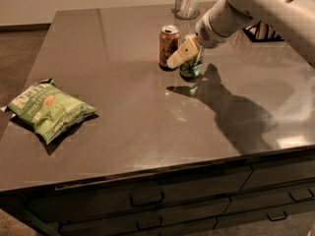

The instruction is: Move green can near orange can

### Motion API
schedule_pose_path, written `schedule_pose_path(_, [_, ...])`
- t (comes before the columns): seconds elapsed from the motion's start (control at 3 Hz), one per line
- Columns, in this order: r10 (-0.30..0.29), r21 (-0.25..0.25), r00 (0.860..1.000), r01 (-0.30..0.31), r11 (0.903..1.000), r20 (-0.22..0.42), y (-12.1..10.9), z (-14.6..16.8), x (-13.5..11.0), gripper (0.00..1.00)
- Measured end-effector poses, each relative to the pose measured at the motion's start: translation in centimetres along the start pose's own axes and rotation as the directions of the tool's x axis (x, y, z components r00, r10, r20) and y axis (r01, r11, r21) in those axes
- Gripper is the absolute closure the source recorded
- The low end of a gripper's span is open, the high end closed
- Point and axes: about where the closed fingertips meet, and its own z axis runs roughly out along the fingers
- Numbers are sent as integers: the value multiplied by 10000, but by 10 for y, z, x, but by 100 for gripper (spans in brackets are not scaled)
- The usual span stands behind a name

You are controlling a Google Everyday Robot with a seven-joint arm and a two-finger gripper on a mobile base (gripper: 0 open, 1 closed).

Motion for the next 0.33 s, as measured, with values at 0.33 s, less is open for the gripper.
schedule_pose_path(0.33, [0, -1, 10000, 0, 10000, -1, 0, 0, 0, 0])
